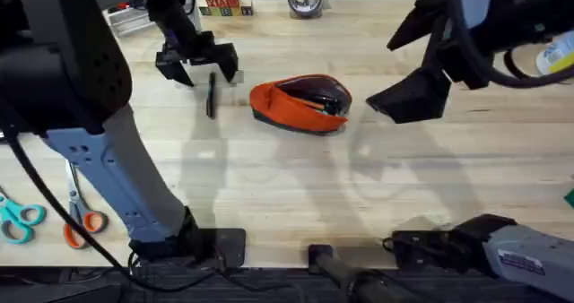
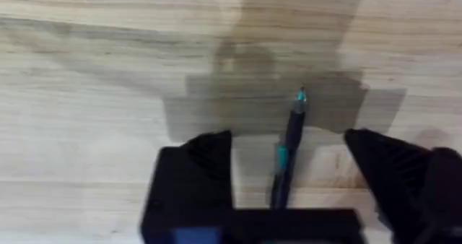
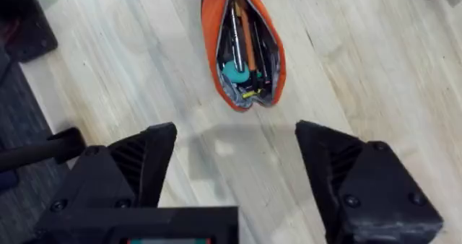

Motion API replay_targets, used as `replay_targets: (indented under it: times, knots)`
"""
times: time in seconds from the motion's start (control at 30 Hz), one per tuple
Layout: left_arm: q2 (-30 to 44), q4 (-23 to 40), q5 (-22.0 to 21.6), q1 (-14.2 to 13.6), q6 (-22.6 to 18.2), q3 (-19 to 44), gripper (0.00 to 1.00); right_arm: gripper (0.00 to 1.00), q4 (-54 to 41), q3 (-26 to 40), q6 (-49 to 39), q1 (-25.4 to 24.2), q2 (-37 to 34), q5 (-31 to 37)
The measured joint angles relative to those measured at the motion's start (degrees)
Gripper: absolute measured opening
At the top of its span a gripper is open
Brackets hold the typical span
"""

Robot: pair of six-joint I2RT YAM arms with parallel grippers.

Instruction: Unzip the bag, pick up the pens from the table one at a time and place them inside, then zip the bag closed.

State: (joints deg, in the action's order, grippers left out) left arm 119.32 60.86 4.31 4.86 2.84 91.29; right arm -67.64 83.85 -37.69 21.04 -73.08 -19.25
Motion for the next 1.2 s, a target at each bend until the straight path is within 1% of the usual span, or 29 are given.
replay_targets:
  times: [0.03, 0.07, 0.13, 0.2, 0.23, 0.27, 0.67, 0.8, 1.0, 1.2]
  knots:
    - [0.01, 0.00, -0.39, 0.00, 0.07, 0.00, 0.870, 0.997, 0.00, 0.00, 0.00, 0.00, 0.00, 0.00]
    - [0.11, -0.04, -1.00, 0.04, -0.02, 0.00, 0.769, 0.997, -0.02, 0.00, 0.00, 0.00, 0.00, 0.00]
    - [0.31, -0.15, -1.87, 0.41, 0.03, 0.11, 0.501, 0.997, -0.02, 0.00, 0.00, 0.00, 0.00, 0.00]
    - [0.31, -0.26, -1.55, 0.76, 0.01, 0.20, 0.185, 0.997, -0.01, 0.00, 0.00, 0.00, -0.01, 0.00]
    - [0.31, -0.22, -1.32, 0.79, -0.11, 0.28, 0.086, 0.997, 0.00, 0.00, 0.00, 0.00, -0.01, 0.00]
    - [0.31, 0.00, -1.37, 0.72, -0.16, 0.28, 0.059, 0.997, 0.00, 0.00, 0.00, 0.00, 0.00, 0.00]
    - [0.31, 0.60, -1.35, 0.70, -0.19, 0.50, 0.043, 0.998, -0.04, 0.00, 0.00, 0.00, -0.02, 0.00]
    - [0.63, 2.81, -1.01, 0.67, -0.17, 1.05, 0.043, 0.997, -0.06, 0.00, 0.00, 0.00, -0.01, 0.00]
    - [2.23, 6.06, -0.26, 0.63, -0.17, 5.17, 0.043, 0.997, -0.06, 0.00, 0.00, 0.00, 0.00, 0.00]
    - [1.01, 8.14, 0.64, 0.52, -0.17, 11.53, 0.043, 0.997, -0.08, 0.00, 0.00, 0.00, 0.00, 0.00]
